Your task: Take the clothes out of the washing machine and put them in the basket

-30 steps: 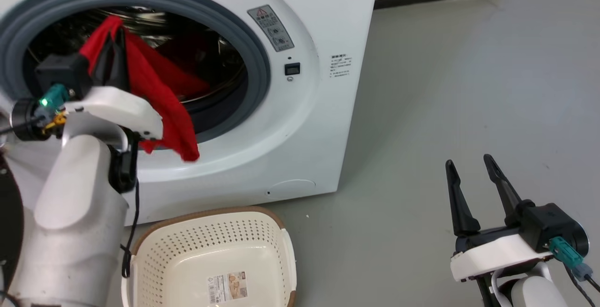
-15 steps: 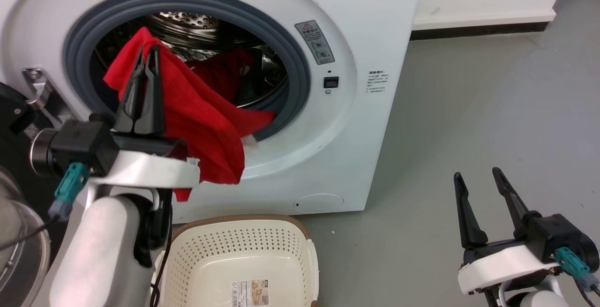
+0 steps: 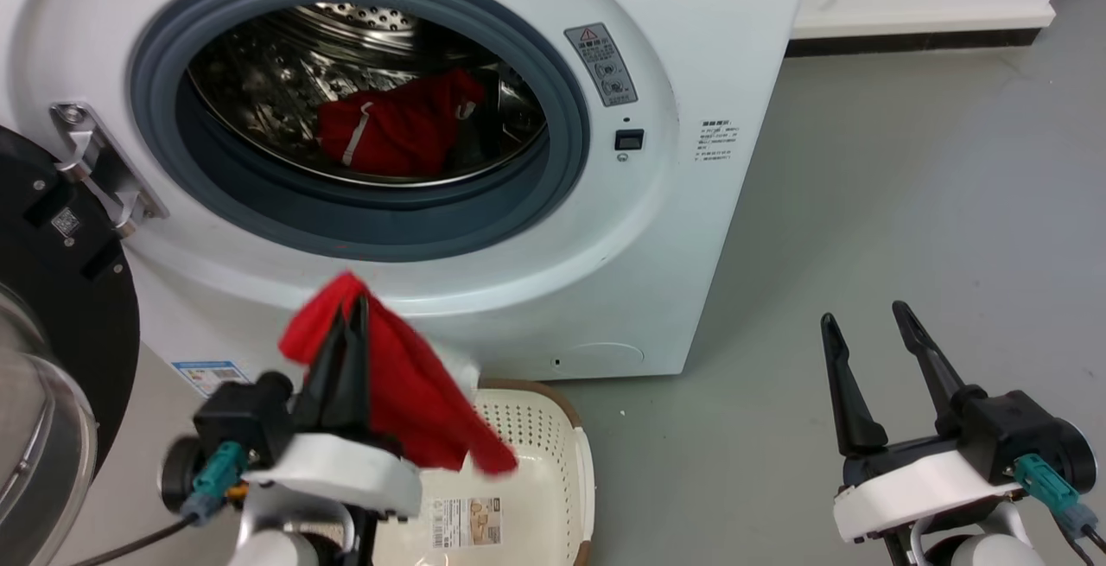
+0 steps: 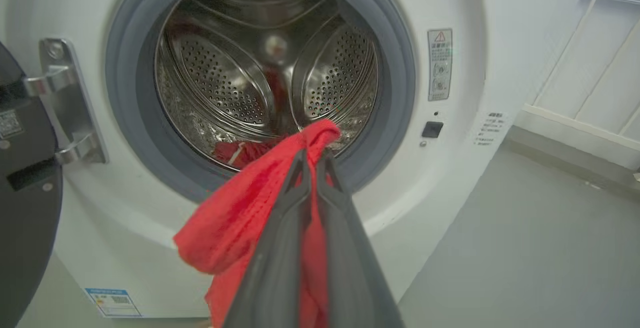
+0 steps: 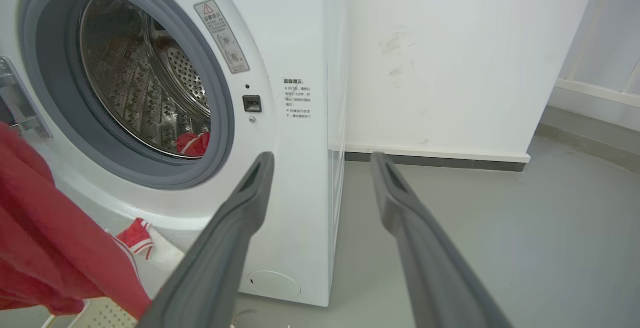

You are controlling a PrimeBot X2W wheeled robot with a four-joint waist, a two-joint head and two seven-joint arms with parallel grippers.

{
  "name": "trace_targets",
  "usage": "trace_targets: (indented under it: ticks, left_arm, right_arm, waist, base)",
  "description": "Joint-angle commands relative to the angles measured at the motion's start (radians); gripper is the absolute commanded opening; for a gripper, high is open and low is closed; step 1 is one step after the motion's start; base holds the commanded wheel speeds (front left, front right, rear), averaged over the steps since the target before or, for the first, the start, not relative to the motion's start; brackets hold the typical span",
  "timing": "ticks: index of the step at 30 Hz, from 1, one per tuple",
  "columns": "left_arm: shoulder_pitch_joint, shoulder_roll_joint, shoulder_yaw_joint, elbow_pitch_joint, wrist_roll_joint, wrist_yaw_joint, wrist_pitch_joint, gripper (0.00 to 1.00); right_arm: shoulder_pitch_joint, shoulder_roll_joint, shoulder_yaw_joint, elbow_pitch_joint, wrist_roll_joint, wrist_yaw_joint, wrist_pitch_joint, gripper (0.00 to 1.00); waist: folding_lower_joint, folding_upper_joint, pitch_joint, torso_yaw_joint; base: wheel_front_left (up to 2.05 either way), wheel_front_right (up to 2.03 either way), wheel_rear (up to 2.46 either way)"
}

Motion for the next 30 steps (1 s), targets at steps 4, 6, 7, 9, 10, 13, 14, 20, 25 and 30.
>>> trace_targets:
  ticks: [4, 6, 7, 9, 10, 13, 14, 20, 25, 30]
  left_arm:
    - [0.045, -0.041, -0.003, 0.128, -0.048, -0.015, -0.037, 0.00]
    - [0.043, -0.053, -0.007, 0.192, -0.061, -0.024, -0.057, 0.00]
    - [0.035, -0.060, -0.007, 0.228, -0.064, -0.030, -0.065, 0.00]
    - [0.007, -0.072, -0.010, 0.287, -0.069, -0.042, -0.084, 0.00]
    - [-0.006, -0.077, -0.015, 0.322, -0.069, -0.049, -0.090, 0.00]
    - [-0.050, -0.095, -0.025, 0.422, -0.066, -0.069, -0.103, 0.00]
    - [-0.069, -0.099, -0.024, 0.457, -0.067, -0.075, -0.110, 0.00]
    - [-0.220, -0.122, -0.016, 0.676, -0.056, -0.106, -0.132, 0.00]
    - [-0.348, -0.124, 0.007, 0.846, -0.045, -0.128, -0.140, 0.00]
    - [-0.466, -0.115, 0.036, 0.999, -0.040, -0.144, -0.141, 0.00]
  right_arm:
    - [-0.029, 0.002, 0.000, -0.004, 0.004, -0.001, -0.006, 1.00]
    - [-0.043, 0.001, -0.001, -0.006, 0.003, -0.001, -0.009, 1.00]
    - [-0.048, 0.001, 0.000, -0.008, 0.004, -0.001, -0.011, 1.00]
    - [-0.064, 0.002, 0.002, -0.013, 0.003, -0.001, -0.014, 1.00]
    - [-0.071, 0.002, 0.003, -0.015, 0.004, -0.001, -0.017, 1.00]
    - [-0.100, 0.001, 0.009, -0.024, -0.004, -0.001, -0.021, 1.00]
    - [-0.112, 0.001, 0.011, -0.028, -0.004, -0.001, -0.024, 1.00]
    - [-0.177, 0.002, 0.017, -0.046, 0.004, -0.001, -0.041, 1.00]
    - [-0.229, 0.002, 0.034, -0.052, 0.016, -0.001, -0.057, 1.00]
    - [-0.273, 0.002, 0.056, -0.066, 0.032, -0.001, -0.075, 1.00]
  waist:
    - [0.0000, 0.0000, 0.051, -0.017]
    - [0.0000, 0.0000, 0.075, -0.023]
    - [0.0000, 0.0000, 0.088, -0.025]
    - [0.0000, 0.0000, 0.124, -0.033]
    - [0.0000, 0.0000, 0.140, -0.035]
    - [0.0000, 0.0000, 0.196, -0.050]
    - [0.0000, 0.0000, 0.217, -0.055]
    - [0.0000, 0.0000, 0.353, -0.091]
    - [0.0000, 0.0000, 0.471, -0.125]
    - [0.0000, 0.0000, 0.581, -0.153]
  base:
    - [0.00, 0.00, 0.00]
    - [0.00, 0.00, 0.00]
    - [0.00, 0.00, 0.00]
    - [0.00, 0.00, 0.00]
    - [0.00, 0.00, 0.00]
    - [0.00, 0.00, 0.00]
    - [0.00, 0.00, 0.00]
    - [0.00, 0.00, 0.00]
    - [0.00, 0.00, 0.00]
    - [0.00, 0.00, 0.00]
